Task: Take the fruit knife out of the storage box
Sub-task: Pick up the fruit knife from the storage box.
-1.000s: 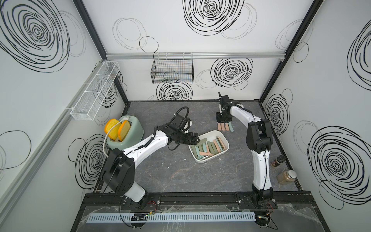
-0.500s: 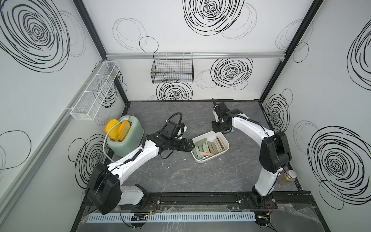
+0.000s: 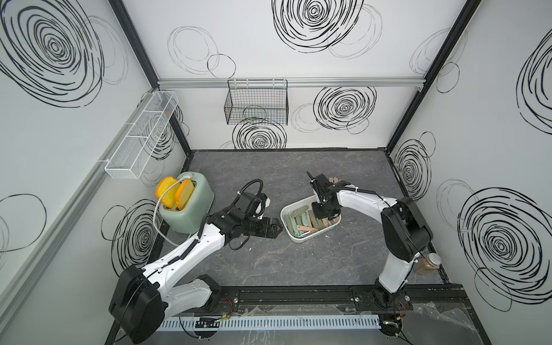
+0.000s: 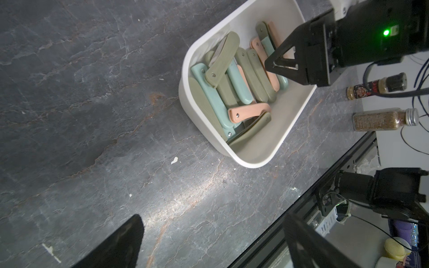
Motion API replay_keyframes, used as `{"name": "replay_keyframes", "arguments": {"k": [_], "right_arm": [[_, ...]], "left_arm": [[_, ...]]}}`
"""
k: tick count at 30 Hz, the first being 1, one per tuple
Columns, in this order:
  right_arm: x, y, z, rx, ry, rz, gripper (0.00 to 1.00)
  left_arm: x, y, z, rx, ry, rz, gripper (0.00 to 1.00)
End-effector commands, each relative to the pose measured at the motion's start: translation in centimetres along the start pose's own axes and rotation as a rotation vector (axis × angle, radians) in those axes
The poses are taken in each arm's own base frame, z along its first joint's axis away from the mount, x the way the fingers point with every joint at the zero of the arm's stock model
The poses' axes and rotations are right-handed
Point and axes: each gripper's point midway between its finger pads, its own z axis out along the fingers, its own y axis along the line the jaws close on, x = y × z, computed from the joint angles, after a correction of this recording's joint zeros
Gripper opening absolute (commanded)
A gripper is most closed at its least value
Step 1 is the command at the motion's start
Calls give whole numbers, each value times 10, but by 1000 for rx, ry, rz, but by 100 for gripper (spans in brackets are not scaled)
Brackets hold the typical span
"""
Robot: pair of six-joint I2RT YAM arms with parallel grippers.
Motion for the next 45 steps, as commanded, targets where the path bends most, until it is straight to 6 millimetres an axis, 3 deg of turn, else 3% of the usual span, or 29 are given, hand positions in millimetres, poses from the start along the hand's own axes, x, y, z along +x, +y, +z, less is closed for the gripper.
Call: {"name": "replay_keyframes", "arguments": {"k": [1,13,22,28,35,45], "right_arm": [[-2,3,7,14,-7,-5,29],[-3,-4,34,71,36,-54,29],[6,1,50,31,80,-52,35],[8,1,52,20,93,-49,24],[-4,-2,40,21,70,-45,18],[-41,-5,-4,5,-24,-18,18]], "left_arm": [[2,3,-2,-2,-16,-17,98],[4,6,0,-10,-12,-27,98],[2,6,4,-14,-6,-27,98],[-2,5,9,-8,-9,-32,98],[-6,2,13,-2,-11,-29,98],[-20,-4,13,-1,-18,-12,98]]}}
